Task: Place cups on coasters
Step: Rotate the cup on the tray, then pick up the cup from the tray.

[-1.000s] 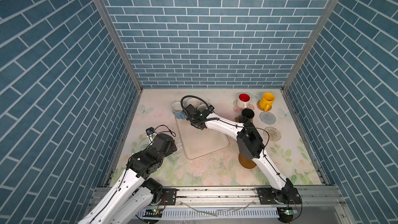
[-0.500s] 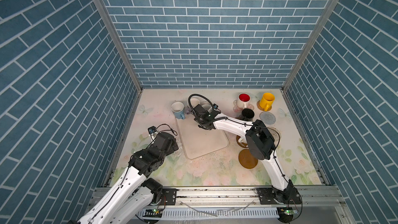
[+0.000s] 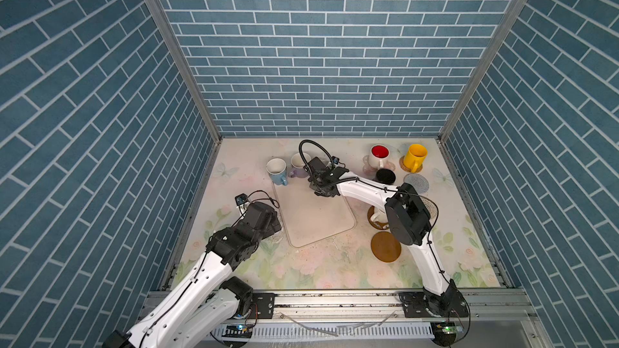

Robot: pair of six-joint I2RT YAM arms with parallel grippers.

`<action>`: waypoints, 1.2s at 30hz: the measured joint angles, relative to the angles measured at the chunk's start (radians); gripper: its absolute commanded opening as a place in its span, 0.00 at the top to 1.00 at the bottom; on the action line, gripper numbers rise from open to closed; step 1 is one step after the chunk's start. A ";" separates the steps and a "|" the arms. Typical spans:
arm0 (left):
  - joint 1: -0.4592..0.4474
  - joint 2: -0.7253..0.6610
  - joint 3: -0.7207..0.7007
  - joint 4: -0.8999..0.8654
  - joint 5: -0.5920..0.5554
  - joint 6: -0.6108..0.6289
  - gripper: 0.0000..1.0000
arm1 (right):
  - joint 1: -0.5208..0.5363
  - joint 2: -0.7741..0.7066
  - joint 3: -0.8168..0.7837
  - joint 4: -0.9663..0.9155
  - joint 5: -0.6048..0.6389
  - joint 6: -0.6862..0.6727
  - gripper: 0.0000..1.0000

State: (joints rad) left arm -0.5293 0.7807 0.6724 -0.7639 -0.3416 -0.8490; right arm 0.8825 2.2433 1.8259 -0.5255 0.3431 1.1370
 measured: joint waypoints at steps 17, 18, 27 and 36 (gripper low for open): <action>0.000 0.047 0.001 0.025 0.000 0.001 0.01 | -0.030 0.000 0.015 -0.046 -0.047 -0.143 0.90; 0.000 0.048 0.001 0.026 0.000 0.002 0.01 | -0.031 0.000 0.015 -0.046 -0.048 -0.151 0.92; 0.000 0.053 0.025 0.026 -0.002 0.029 0.01 | -0.045 -0.002 0.015 -0.042 -0.085 -0.279 1.00; 0.000 0.022 0.043 0.044 0.027 0.134 0.01 | -0.092 -0.095 -0.113 0.047 -0.248 -0.443 1.00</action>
State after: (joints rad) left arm -0.5293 0.8024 0.7155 -0.7197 -0.3145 -0.7155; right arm 0.7902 2.1487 1.7130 -0.4789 0.0948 0.6945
